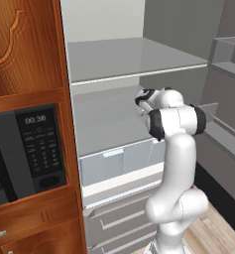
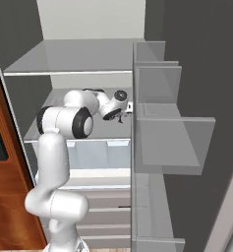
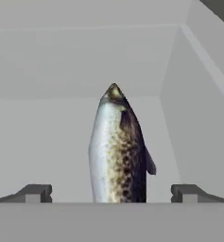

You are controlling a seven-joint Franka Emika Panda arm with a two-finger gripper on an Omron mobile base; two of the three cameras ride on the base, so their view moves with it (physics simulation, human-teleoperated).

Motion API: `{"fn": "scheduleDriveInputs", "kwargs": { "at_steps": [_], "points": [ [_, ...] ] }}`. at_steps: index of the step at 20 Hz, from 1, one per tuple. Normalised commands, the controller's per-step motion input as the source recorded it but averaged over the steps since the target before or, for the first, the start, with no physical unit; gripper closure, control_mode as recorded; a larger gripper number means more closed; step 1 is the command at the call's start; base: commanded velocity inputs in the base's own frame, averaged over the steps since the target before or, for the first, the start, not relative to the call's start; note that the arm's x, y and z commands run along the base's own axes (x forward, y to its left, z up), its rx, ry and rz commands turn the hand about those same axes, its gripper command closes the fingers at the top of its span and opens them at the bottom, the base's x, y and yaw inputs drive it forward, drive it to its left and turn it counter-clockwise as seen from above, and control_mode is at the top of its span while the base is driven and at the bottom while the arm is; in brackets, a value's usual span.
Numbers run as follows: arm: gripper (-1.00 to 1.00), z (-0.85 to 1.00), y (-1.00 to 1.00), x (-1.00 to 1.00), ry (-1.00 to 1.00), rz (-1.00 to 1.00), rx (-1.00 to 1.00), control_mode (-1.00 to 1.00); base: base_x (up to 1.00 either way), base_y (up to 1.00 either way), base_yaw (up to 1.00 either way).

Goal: Place one onion and one fish in each tupperware on the nearby counter, to pack two identical lunches.

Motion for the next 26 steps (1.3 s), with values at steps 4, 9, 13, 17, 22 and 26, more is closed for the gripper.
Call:
{"fn": "scheduleDriveInputs", "kwargs": {
  "at_steps": [4, 9, 13, 17, 22, 26],
  "points": [
    [-1.0, -0.28, 0.0, 0.7, 0.02, 0.03, 0.0, -1.0, 0.0, 0.0, 0.0],
    [1.0, -0.87, 0.36, 0.14, 0.01, 0.01, -0.1, -1.0, 0.0, 0.0, 0.0],
    [1.0, -1.0, 0.58, -0.24, 0.0, 0.0, -0.13, -1.0, 0.0, 0.0, 0.0],
    [1.0, -1.0, 0.79, -0.93, 0.0, 0.0, -0.03, -1.0, 0.0, 0.0, 0.0],
    [1.0, -0.45, 0.66, -1.0, 0.0, 0.0, 0.0, -1.0, 0.0, 0.0, 0.0],
    [1.0, 0.0, 0.11, -1.0, 0.06, 0.01, 0.0, -1.0, 0.0, 0.0, 0.0]
  ]
}}
